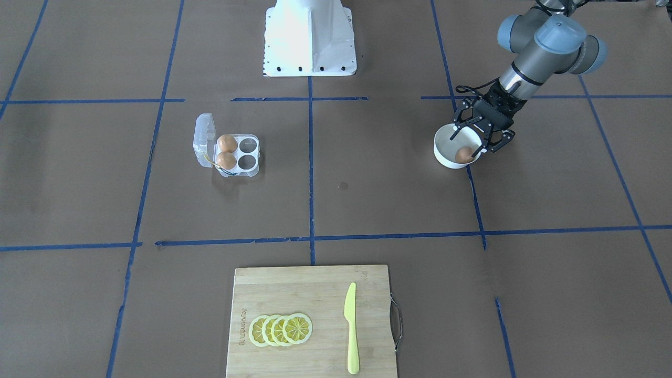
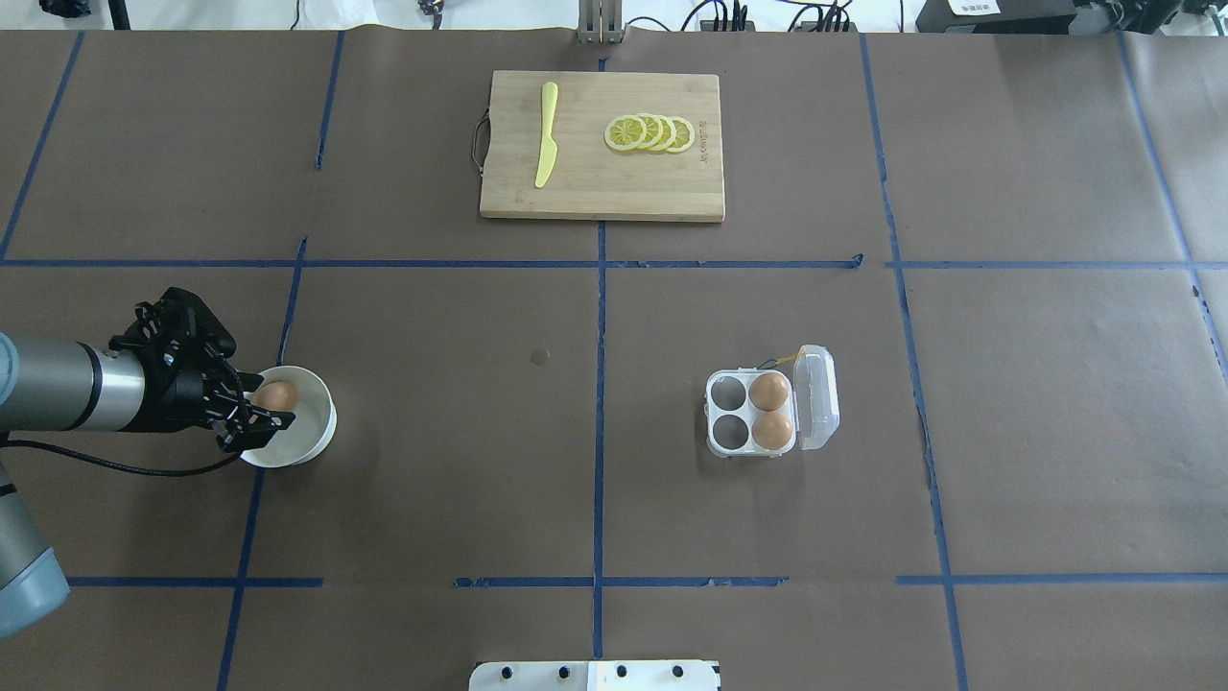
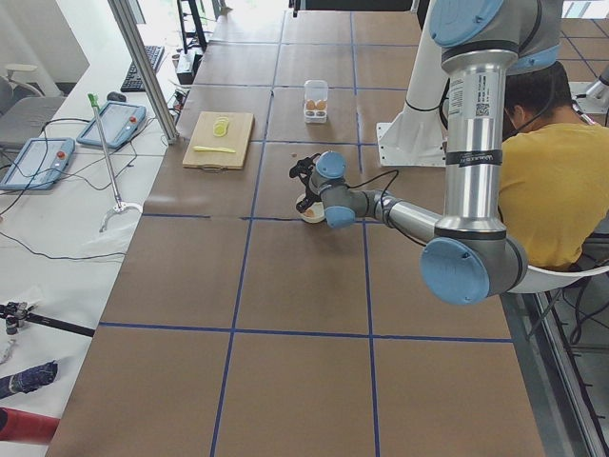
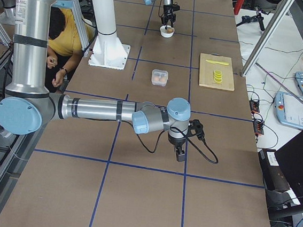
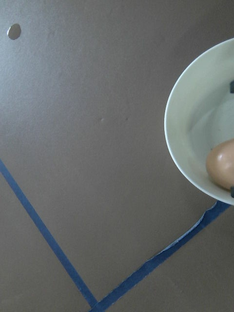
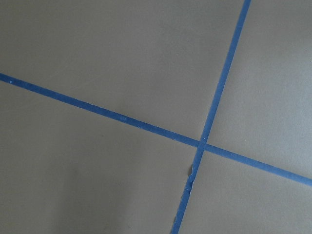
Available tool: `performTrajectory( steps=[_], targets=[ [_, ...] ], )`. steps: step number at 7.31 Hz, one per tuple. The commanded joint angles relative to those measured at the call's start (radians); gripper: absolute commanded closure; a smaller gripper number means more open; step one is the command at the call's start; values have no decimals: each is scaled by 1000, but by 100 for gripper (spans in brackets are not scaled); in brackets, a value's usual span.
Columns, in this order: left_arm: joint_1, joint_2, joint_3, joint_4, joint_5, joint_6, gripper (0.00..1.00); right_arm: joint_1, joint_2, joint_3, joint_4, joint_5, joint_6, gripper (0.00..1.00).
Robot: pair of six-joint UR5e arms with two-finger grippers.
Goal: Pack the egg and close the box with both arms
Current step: 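Lower the left gripper into the bowl and close on the brown egg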
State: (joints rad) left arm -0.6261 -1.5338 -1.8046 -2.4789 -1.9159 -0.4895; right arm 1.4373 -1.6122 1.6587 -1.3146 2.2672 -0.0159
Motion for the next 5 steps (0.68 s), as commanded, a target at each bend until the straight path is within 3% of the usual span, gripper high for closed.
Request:
performTrajectory(
  steps=[1,5],
  targets=[
    [11,-2,7,0,0,-1,29,0,0,0,0,0,1,0],
    [34,-29,37,0,2,-1,29,0,0,-7,0,0,1,0]
  ],
)
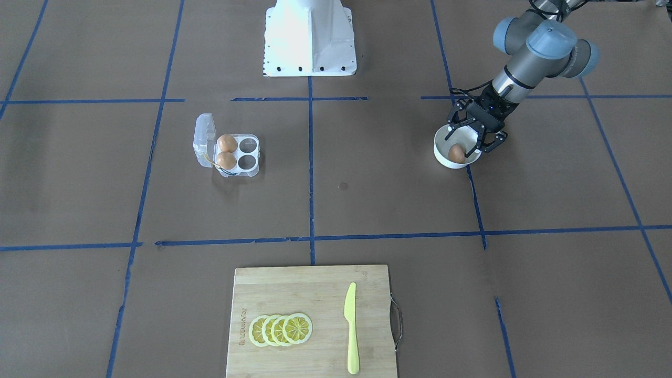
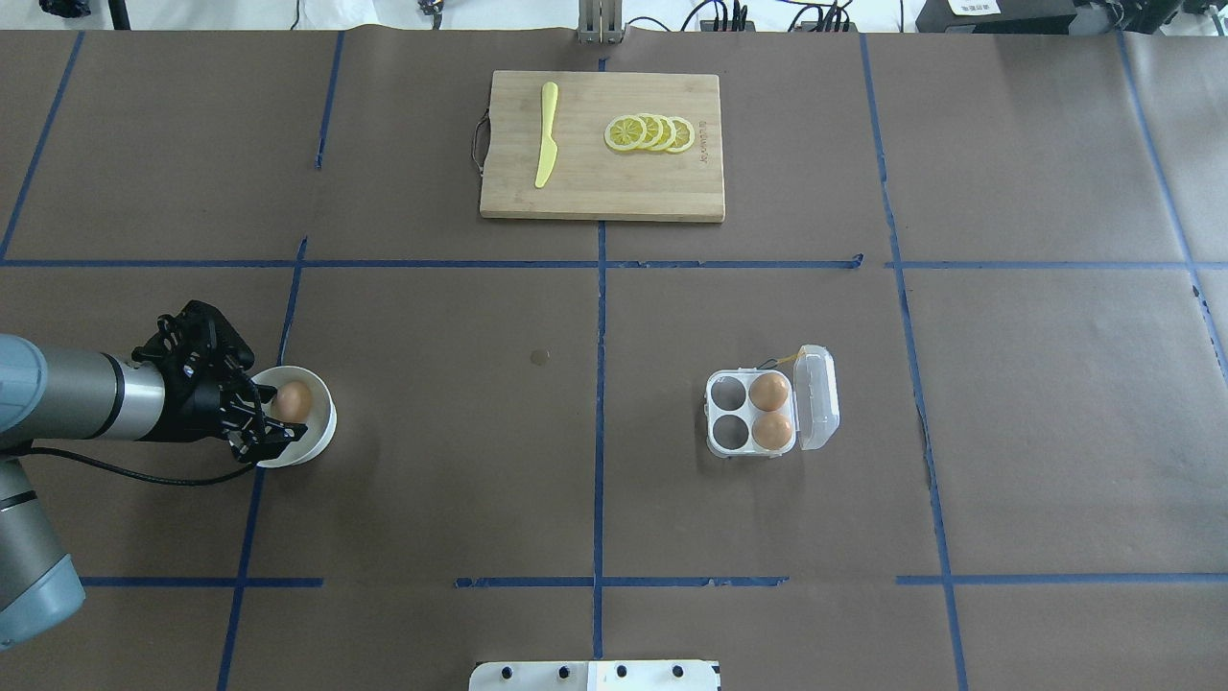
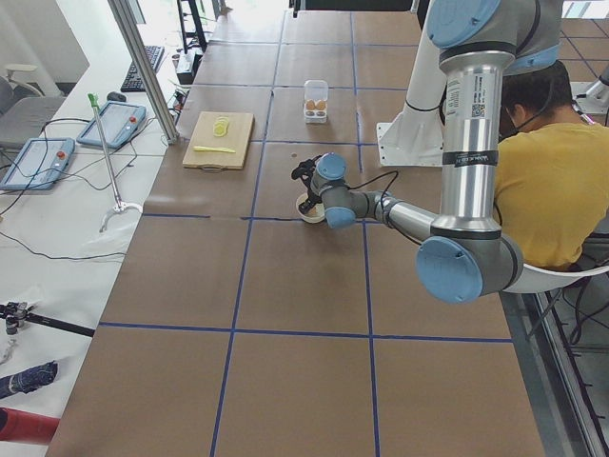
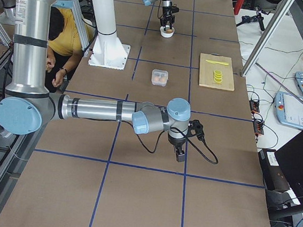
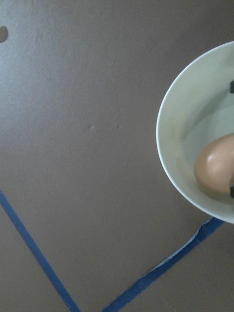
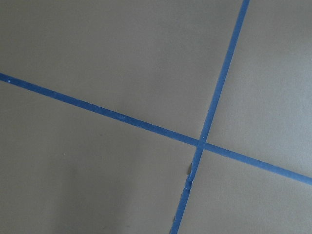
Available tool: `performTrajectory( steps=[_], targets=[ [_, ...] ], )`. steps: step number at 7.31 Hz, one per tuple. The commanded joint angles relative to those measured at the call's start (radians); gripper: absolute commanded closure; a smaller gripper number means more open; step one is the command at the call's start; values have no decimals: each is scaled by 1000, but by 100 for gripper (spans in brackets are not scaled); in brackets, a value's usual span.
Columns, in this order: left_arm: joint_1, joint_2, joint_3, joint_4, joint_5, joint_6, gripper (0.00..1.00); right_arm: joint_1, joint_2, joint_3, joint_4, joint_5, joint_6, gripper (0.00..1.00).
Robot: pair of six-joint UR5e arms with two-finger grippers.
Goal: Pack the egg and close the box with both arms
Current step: 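Lower the left gripper into the bowl and close on the brown egg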
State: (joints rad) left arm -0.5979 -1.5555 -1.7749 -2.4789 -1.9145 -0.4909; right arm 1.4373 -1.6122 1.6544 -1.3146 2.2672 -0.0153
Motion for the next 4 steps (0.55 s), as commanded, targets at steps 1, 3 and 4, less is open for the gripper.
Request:
performTrajectory(
  steps=[1,3,4],
  targets=[
    [7,-8,8,0,0,0,29,0,0,-1,0,0,0,0],
    [9,-34,34,0,0,0,29,0,0,-2,0,0,0,0],
    [9,-55,52,0,0,0,29,0,0,-2,0,0,0,0]
  ],
)
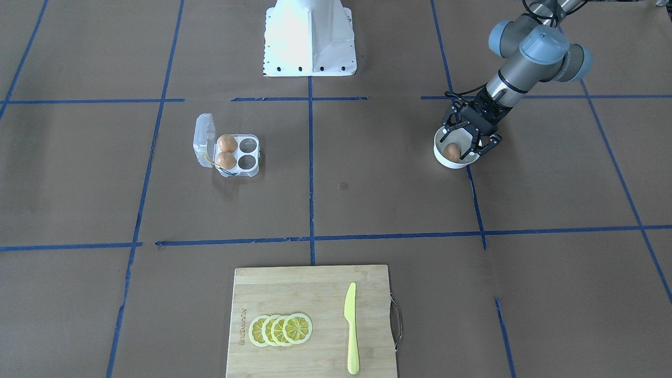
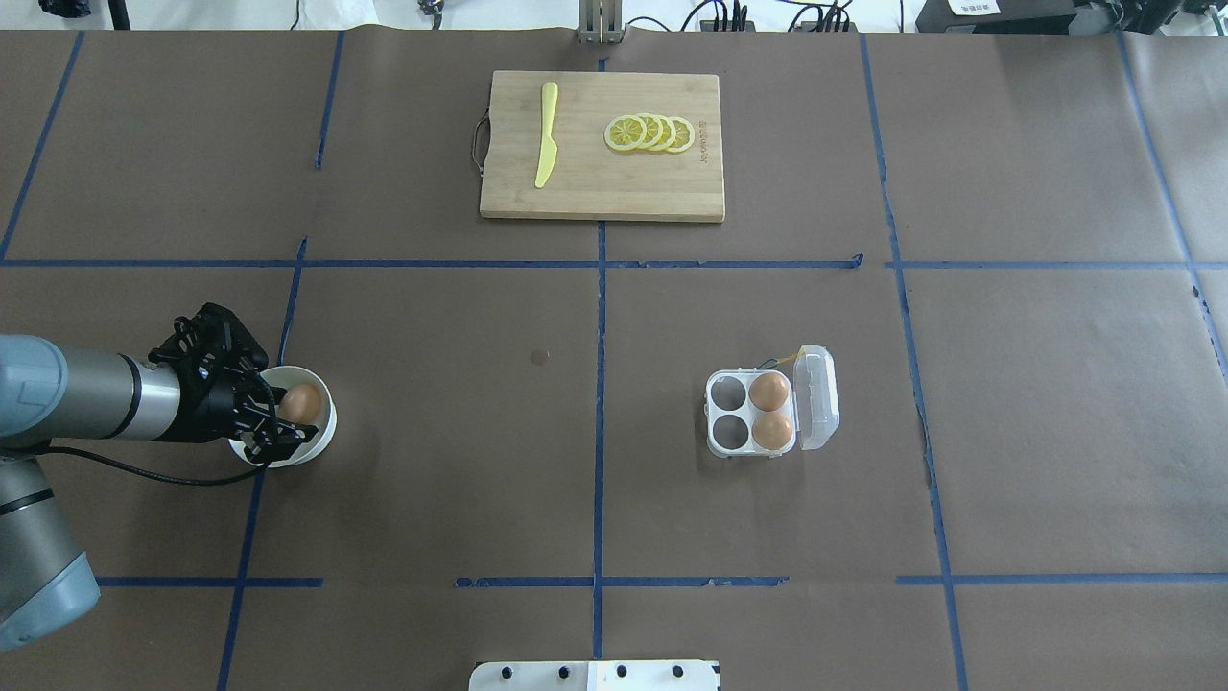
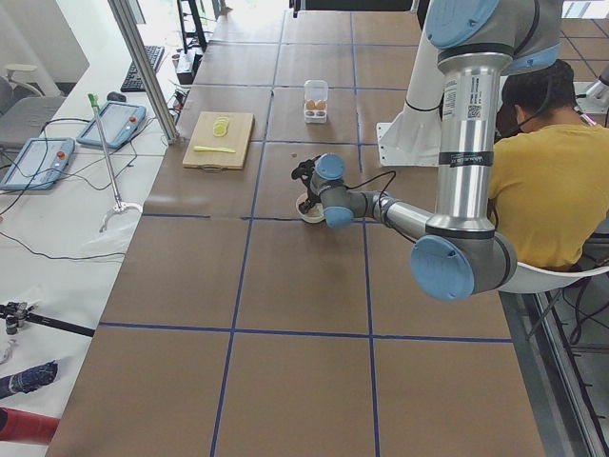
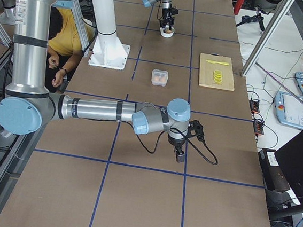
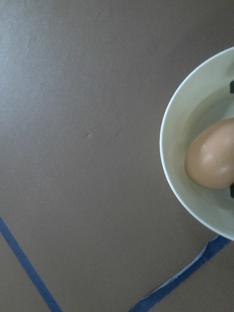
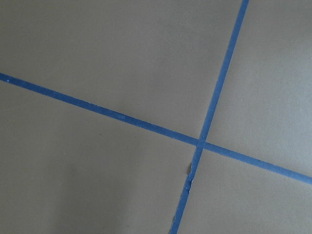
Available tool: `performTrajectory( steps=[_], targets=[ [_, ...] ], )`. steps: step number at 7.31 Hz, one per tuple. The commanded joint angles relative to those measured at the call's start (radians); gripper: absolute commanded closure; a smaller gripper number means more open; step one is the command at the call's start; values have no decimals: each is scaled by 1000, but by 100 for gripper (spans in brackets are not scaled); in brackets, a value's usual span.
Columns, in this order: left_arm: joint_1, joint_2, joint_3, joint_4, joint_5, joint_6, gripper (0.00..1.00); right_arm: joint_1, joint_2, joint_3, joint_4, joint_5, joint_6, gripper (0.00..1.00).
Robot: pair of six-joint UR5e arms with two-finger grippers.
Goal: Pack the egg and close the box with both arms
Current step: 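Lower the left gripper into the bowl and close on the brown egg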
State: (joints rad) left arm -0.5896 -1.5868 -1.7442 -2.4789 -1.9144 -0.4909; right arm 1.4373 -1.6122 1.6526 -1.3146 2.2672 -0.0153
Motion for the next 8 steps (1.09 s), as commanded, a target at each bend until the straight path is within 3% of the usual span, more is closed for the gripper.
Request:
performTrajectory(
  steps=[1,3,5,6,7,8],
  targets=[
    [1,-27,26,0,0,0,29,0,0,1,0,0,0,0],
    [1,-25,25,0,0,0,34,0,0,1,0,0,0,0],
    [1,-22,23,0,2,2,33,0,0,-1,0,0,0,0],
    [1,-22,20,0,2,2,45,0,0,-1,0,0,0,0],
    [-1,-21,11,0,0,6,83,0,0,-1,0,0,-2,0],
    [-4,-18,0,-5,0,11,100,0,0,1,0,0,0,0]
  ],
)
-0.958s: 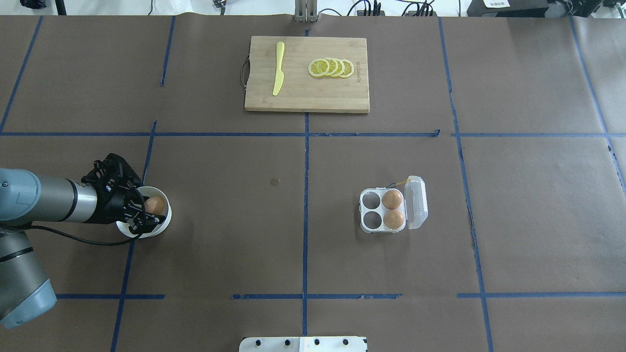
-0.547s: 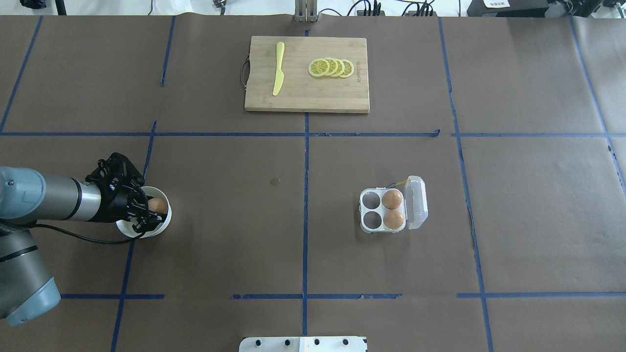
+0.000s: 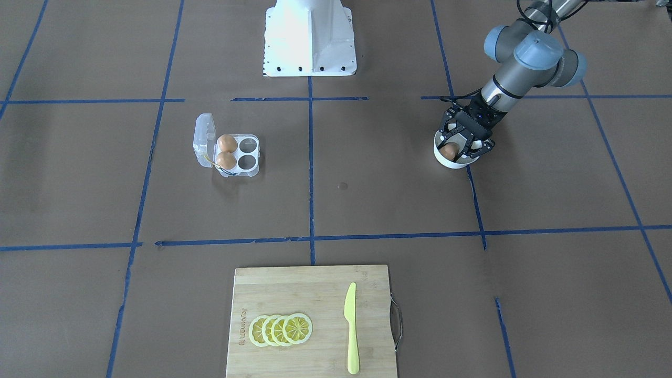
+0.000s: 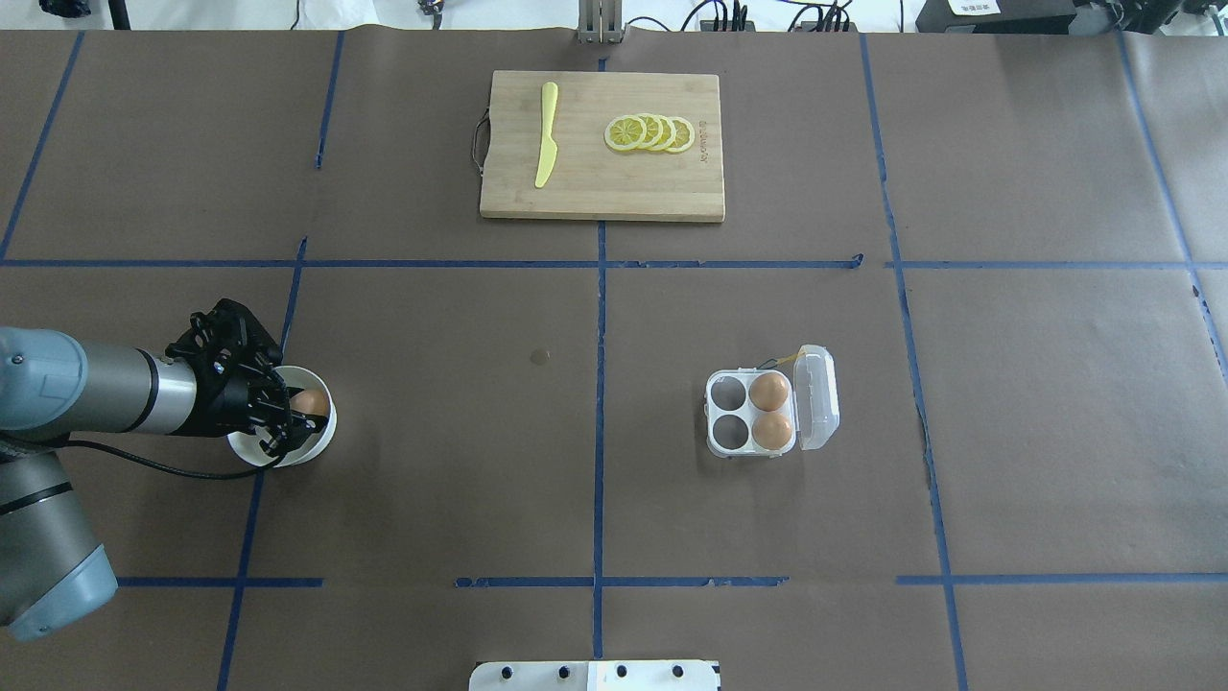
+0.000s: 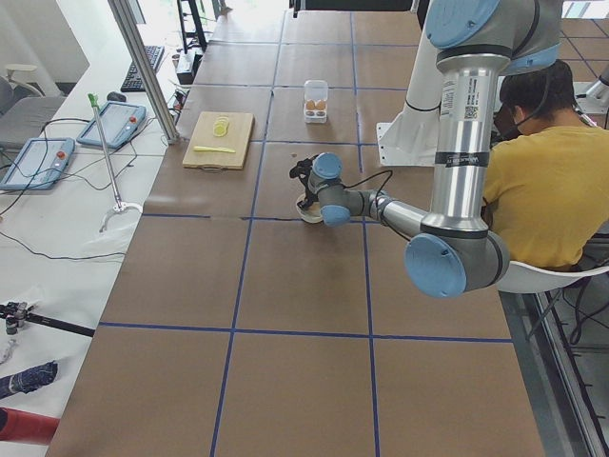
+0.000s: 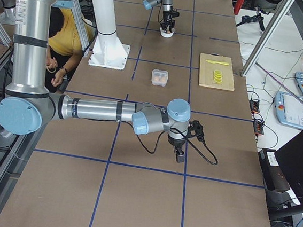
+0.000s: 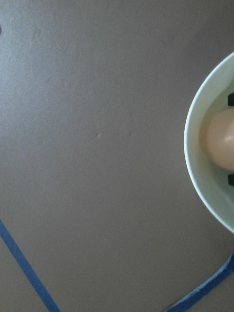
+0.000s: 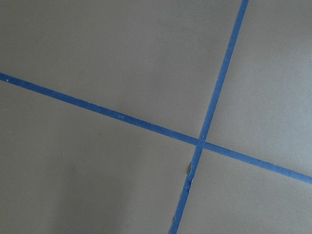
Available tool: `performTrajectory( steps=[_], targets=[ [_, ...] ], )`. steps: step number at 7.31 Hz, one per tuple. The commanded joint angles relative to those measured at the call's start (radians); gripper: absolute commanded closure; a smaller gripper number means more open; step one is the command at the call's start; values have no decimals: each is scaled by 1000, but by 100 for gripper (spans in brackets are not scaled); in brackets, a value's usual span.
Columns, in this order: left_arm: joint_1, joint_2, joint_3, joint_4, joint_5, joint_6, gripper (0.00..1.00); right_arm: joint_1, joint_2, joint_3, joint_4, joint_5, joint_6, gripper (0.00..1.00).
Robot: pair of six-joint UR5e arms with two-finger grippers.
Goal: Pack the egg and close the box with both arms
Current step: 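Lower the left gripper into the bowl and close on the brown egg, then lift the egg with the left gripper and carry it to the carton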
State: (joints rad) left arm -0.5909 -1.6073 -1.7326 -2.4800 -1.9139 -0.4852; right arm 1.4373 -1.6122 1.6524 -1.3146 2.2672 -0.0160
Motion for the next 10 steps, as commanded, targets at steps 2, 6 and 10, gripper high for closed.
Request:
performTrajectory(
  steps=[2,6,10],
  targets=[
    [-21,51,-74,-7,-10,87,100,0,0,0,0,0,-1,0],
    [-92,-11,-148,-136,-11,180,100,0,5,1,0,0,-1,0],
    [-75,-247,-70,-264,-11,165,100,0,3,0,0,-2,1,0]
  ],
)
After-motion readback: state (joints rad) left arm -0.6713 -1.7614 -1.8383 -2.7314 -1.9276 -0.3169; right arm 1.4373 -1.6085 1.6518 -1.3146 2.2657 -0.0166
